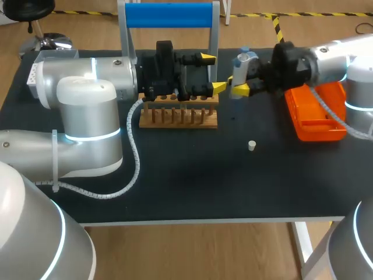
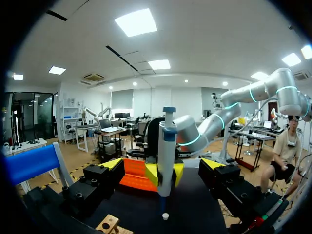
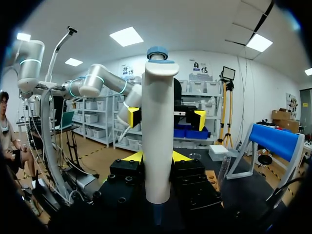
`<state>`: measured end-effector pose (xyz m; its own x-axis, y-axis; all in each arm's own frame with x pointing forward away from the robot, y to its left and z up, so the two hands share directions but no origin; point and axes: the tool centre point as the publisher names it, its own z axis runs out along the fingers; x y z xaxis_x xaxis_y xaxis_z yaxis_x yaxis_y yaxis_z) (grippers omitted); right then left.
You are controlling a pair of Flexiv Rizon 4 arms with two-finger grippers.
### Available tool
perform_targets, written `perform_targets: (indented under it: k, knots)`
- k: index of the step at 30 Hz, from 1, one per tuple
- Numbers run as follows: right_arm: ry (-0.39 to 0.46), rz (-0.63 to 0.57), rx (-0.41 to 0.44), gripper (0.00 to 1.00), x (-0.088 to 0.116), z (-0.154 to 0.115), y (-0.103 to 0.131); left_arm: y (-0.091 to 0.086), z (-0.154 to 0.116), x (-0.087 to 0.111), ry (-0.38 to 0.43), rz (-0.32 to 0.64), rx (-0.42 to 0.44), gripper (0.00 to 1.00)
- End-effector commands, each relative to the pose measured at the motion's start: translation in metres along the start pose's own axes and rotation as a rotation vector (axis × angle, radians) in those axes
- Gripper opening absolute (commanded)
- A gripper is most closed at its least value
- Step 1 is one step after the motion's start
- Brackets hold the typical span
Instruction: Invert the test tube, pick up the pipette, mount the tip to pipette, aspirate from beaker and dispense into the tube, eject the tip, return the pipette, and cap with the stopper.
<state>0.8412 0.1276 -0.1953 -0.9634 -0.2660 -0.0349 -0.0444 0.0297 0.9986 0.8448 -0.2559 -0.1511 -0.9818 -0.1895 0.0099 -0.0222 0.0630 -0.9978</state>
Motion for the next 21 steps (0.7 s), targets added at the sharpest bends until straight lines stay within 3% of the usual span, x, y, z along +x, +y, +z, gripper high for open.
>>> perform_targets:
  k: [1, 21]
  knots:
    - [-0.016, -0.009, -0.002, 0.00, -0.002, 0.012, 0.000, 0.001, 0.002, 0.001, -0.005, 0.001, 0.001, 1.00]
    - [-0.078, -0.017, -0.047, 0.00, -0.014, 0.042, 0.003, 0.001, 0.002, 0.001, -0.005, 0.001, 0.001, 1.00]
